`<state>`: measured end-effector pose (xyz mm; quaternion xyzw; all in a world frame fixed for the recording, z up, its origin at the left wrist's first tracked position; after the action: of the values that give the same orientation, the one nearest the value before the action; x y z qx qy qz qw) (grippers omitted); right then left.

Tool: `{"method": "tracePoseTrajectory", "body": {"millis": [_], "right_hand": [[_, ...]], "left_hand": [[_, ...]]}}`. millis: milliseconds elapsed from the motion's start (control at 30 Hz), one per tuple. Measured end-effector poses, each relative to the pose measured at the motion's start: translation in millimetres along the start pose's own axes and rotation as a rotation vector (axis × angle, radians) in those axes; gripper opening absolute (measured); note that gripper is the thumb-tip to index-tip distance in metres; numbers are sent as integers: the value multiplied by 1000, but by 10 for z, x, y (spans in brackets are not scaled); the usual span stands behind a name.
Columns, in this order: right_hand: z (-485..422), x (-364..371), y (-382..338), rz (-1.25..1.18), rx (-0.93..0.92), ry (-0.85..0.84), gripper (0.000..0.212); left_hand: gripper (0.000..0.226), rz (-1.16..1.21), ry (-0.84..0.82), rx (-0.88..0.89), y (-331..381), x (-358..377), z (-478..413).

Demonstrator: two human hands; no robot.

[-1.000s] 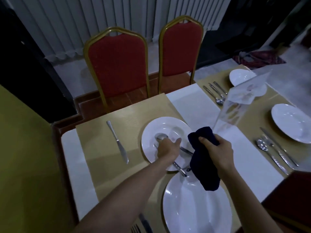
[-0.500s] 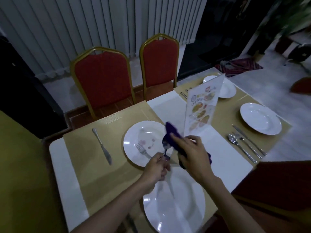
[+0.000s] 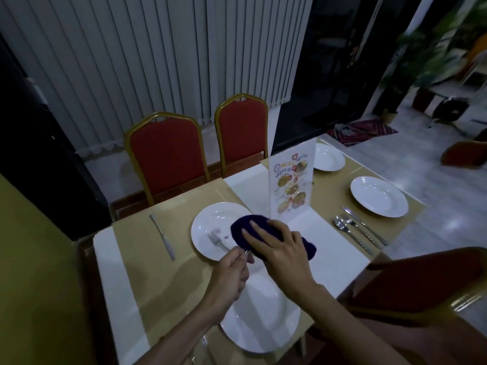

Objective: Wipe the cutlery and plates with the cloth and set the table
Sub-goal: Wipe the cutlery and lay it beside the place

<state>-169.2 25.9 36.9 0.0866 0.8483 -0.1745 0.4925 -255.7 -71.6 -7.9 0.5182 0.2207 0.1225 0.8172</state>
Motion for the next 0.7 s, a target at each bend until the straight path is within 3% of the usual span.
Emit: {"method": "tracePoseTrajectory", "body": {"millis": [67, 167, 267, 300, 367, 433, 467, 567, 700], "right_hand": [[-1, -95, 58, -29, -6, -10, 63], [-104, -295, 336, -88, 224, 2, 58], [-130, -394, 630, -509, 513, 180, 64], [-118, -460, 605, -617, 523, 248, 66], [-118, -563, 360, -578, 320, 201, 69], [-28, -492, 21, -261, -45, 4, 67], [14, -423, -50, -136, -117, -69, 68], [29, -383, -30, -140, 49, -22, 73], [79, -364, -197, -94, -94, -71, 69]], "left_hand": [[36, 26, 10, -11, 44, 17, 77], [56, 80, 43, -77, 52, -4, 165], [48, 47, 55, -120, 73, -70, 207], [41, -9, 82, -108, 84, -100, 212], [32, -188, 176, -24, 151, -142, 257], [29, -339, 291, 89, 263, -148, 338], [28, -401, 337, 125, 303, -142, 375], [27, -497, 432, 167, 313, -143, 479], [26, -524, 473, 199, 312, -166, 543]]}}
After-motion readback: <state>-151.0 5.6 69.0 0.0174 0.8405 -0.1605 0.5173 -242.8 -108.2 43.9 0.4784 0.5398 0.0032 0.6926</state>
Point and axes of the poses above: each hand's wrist, its own z-axis away from the middle knuckle, its own x-axis out of the palm, y = z × x, the point moved 6 cm from there along -z, towards the middle knuckle, and after that the axes turned 15 degrees about -z, right-handed, at the moved point
